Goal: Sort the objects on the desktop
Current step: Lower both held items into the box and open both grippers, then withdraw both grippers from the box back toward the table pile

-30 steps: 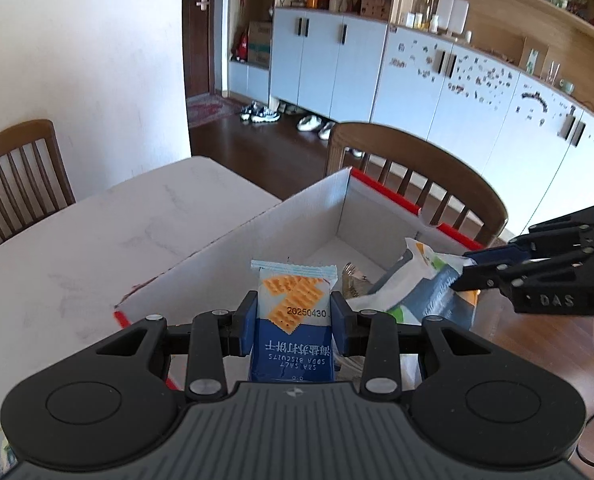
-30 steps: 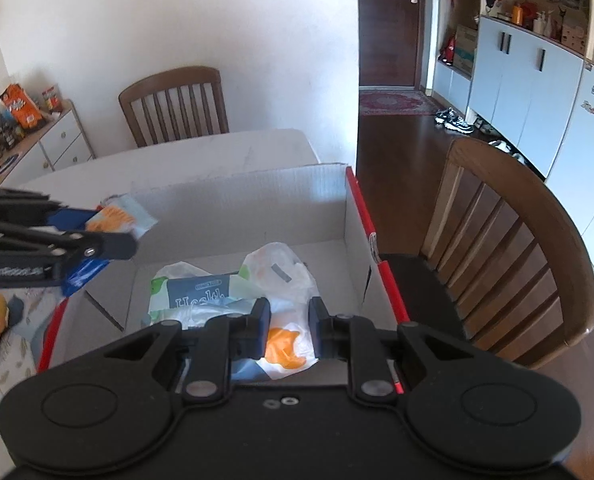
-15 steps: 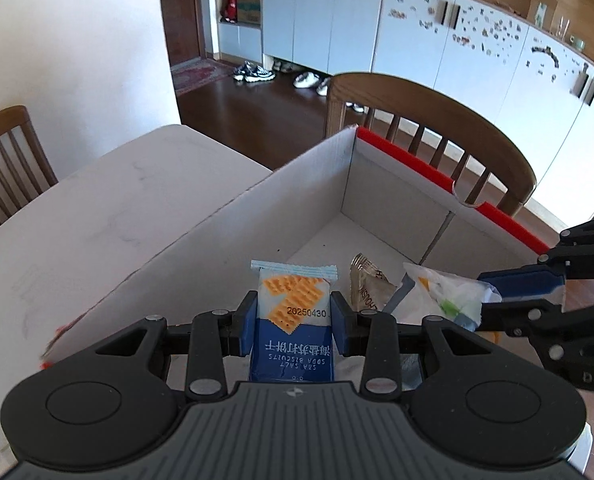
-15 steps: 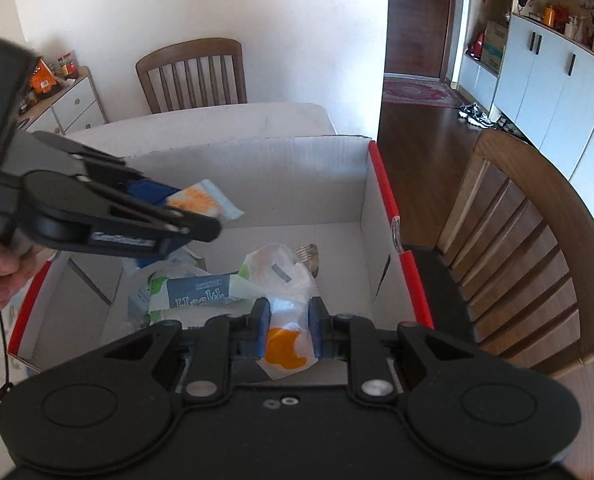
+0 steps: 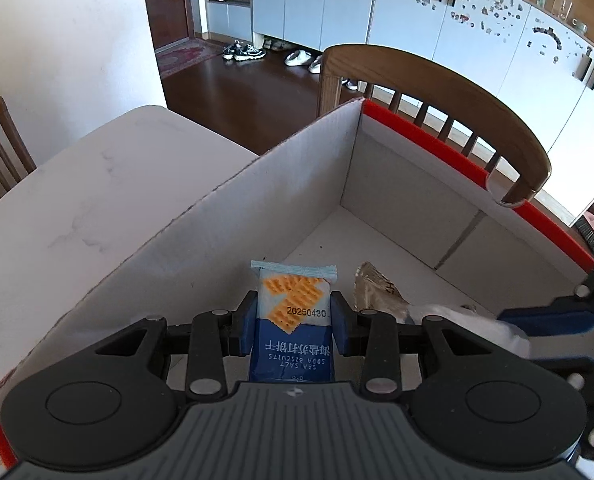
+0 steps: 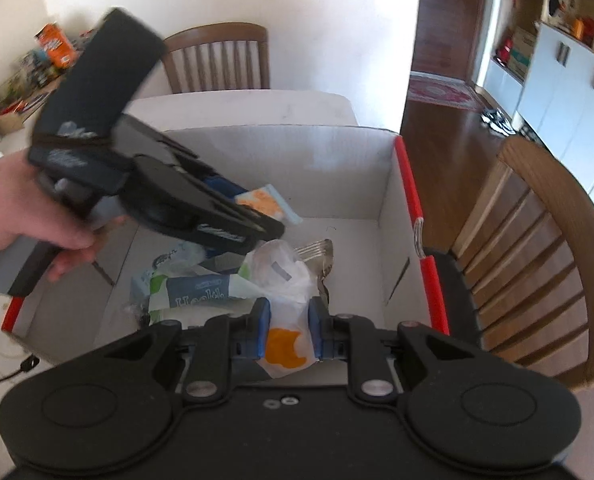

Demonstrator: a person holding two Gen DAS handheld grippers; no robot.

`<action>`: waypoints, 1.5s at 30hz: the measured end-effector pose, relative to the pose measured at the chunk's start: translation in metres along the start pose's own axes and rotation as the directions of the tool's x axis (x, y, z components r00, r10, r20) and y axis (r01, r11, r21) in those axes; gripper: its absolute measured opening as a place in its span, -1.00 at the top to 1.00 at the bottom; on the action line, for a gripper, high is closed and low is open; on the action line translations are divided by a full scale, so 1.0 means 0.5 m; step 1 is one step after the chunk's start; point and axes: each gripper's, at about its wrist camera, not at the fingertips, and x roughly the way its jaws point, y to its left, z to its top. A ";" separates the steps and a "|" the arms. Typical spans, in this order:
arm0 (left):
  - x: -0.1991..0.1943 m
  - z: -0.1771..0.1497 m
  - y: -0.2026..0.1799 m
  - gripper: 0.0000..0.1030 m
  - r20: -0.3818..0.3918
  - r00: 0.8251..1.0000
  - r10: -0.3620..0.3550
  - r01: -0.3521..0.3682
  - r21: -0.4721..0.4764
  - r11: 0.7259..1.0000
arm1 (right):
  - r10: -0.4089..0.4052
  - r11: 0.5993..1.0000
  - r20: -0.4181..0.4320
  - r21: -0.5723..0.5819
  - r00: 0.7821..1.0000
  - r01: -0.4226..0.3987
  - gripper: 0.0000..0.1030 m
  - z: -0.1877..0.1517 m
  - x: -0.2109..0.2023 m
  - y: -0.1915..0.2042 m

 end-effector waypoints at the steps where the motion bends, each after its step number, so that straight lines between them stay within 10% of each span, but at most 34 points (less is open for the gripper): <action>1: 0.006 0.002 0.002 0.31 -0.006 1.000 0.000 0.000 -0.007 1.000 | 0.004 1.000 -0.004 0.000 1.000 -0.004 0.62 0.001 0.000 -0.002; 17: 0.055 0.003 0.013 0.26 -0.130 0.991 -0.043 0.035 -0.066 0.997 | 0.044 0.998 -0.030 0.050 0.999 -0.043 0.30 0.007 0.003 -0.016; 21: 0.054 0.006 0.016 -0.23 -0.148 0.988 -0.036 0.025 -0.074 0.997 | 0.040 0.998 -0.019 0.057 0.999 -0.039 0.03 0.003 -0.005 -0.019; 45: -0.107 -0.022 0.022 -0.67 0.033 0.998 -0.057 0.062 -0.169 0.984 | 0.078 0.994 0.063 0.073 0.995 -0.083 -0.32 0.006 -0.072 -0.010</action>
